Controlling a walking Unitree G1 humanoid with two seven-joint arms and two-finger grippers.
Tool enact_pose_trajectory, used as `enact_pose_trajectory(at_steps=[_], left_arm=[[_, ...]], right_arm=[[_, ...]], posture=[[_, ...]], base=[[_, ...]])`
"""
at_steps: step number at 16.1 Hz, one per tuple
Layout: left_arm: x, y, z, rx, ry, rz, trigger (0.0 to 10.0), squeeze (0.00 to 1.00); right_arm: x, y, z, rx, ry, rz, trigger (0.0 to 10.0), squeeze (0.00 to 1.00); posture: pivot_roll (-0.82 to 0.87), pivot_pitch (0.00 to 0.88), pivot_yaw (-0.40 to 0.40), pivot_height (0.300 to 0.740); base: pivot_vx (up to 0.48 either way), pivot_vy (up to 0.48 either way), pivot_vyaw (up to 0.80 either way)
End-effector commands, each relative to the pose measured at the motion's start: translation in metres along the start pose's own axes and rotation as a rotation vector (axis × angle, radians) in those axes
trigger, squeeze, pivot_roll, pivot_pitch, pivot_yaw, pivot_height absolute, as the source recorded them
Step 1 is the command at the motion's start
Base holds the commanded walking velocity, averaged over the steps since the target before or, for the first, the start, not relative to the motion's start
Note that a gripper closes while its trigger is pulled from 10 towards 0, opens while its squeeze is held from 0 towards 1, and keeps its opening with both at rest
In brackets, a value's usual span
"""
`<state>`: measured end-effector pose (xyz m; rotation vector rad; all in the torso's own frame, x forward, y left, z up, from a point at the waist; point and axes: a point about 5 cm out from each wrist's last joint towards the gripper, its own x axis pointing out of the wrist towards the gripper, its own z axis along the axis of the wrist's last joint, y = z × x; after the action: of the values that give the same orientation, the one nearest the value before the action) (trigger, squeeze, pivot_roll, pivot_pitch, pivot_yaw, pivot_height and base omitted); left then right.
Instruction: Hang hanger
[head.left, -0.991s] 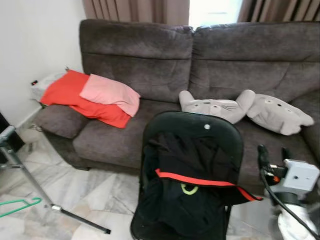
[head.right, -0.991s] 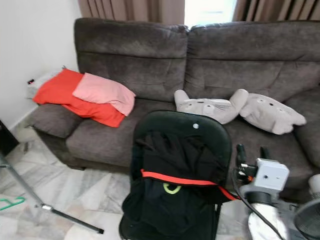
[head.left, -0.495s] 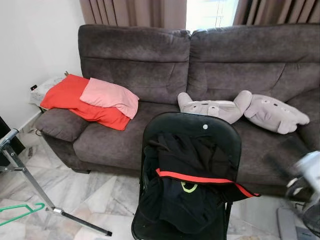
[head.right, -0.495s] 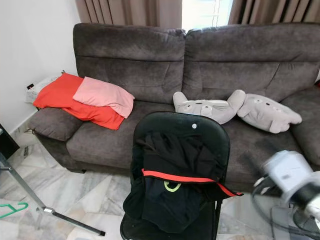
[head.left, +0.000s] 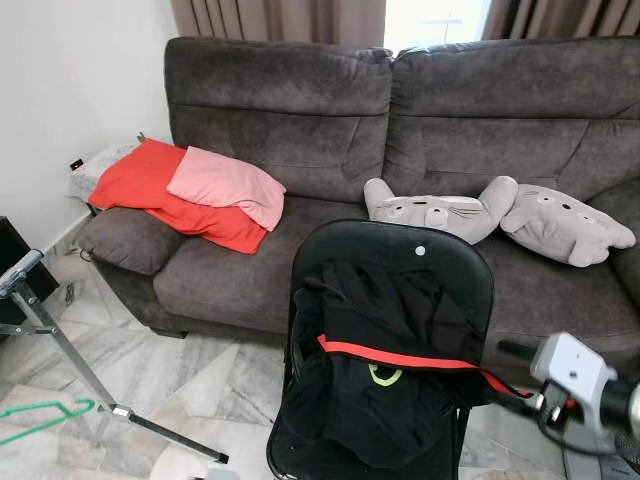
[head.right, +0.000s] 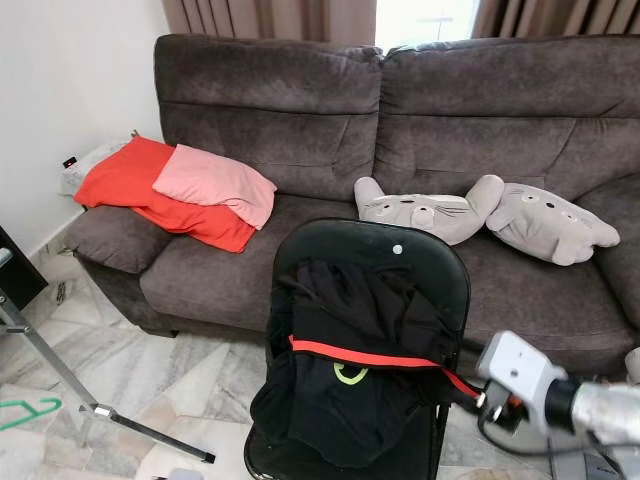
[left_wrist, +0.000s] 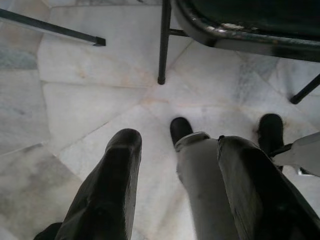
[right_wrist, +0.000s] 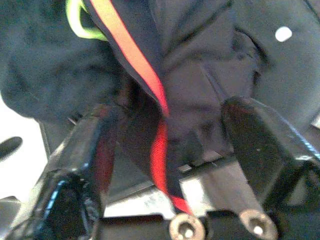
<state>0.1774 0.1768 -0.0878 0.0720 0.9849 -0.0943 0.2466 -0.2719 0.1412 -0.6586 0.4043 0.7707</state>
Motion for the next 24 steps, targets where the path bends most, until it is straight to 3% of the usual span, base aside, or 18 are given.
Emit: enact_pose_trajectory(at_steps=[1,2,3,4,8,13,17,23,24], left_arm=[[-0.001,0.001,-0.005,0.011,0.025,-0.003,10.0,0.00],[-0.001,0.001,-0.005,0.004,0.023,-0.001,10.0,0.00],[-0.001,0.001,-0.007,0.003,0.025,-0.001,10.0,0.00],[-0.001,0.001,-0.007,0.003,0.027,-0.003,10.0,0.00],[-0.001,0.001,-0.007,-0.006,0.026,-0.017,10.0,0.00],[-0.004,0.012,-0.011,-0.024,0.032,-0.011,10.0,0.00],[-0.004,0.011,-0.011,-0.026,0.030,-0.016,10.0,0.00],[-0.003,0.008,-0.009,-0.021,0.029,-0.023,10.0,0.00],[-0.003,0.007,-0.009,-0.020,0.029,-0.024,10.0,0.00]], right_arm=[[0.005,-0.002,-0.003,-0.030,0.032,0.020,10.0,1.00],[0.008,-0.004,-0.002,-0.009,0.007,0.016,10.0,1.00],[0.011,-0.008,-0.004,0.004,0.000,0.016,10.0,0.46],[0.014,-0.012,-0.007,0.008,0.005,0.022,10.0,0.00],[0.019,-0.021,-0.009,0.086,-0.034,0.087,10.0,0.00],[0.034,-0.030,-0.010,0.150,-0.052,0.185,10.0,0.00],[0.050,-0.036,-0.008,0.134,-0.041,0.140,10.0,0.00],[0.073,-0.030,-0.013,0.137,0.008,0.194,10.0,0.00],[0.075,-0.028,-0.013,0.140,0.013,0.205,8.4,0.00]], posture=[[-0.03,0.000,0.065,0.740],[-0.03,0.000,0.067,0.740],[-0.03,0.000,0.069,0.740],[-0.03,0.000,0.069,0.740],[-0.02,0.000,0.069,0.740],[-0.01,0.000,0.061,0.740],[0.00,0.000,0.056,0.740],[0.01,0.000,0.049,0.740],[0.01,0.000,0.048,0.740]], base=[[0.000,0.000,0.00],[0.000,0.000,0.00],[0.000,0.000,0.00],[0.000,0.000,0.00],[0.000,0.000,0.00],[0.000,0.000,0.00],[0.000,0.000,0.00],[0.000,0.000,0.00],[0.000,0.000,0.00]])
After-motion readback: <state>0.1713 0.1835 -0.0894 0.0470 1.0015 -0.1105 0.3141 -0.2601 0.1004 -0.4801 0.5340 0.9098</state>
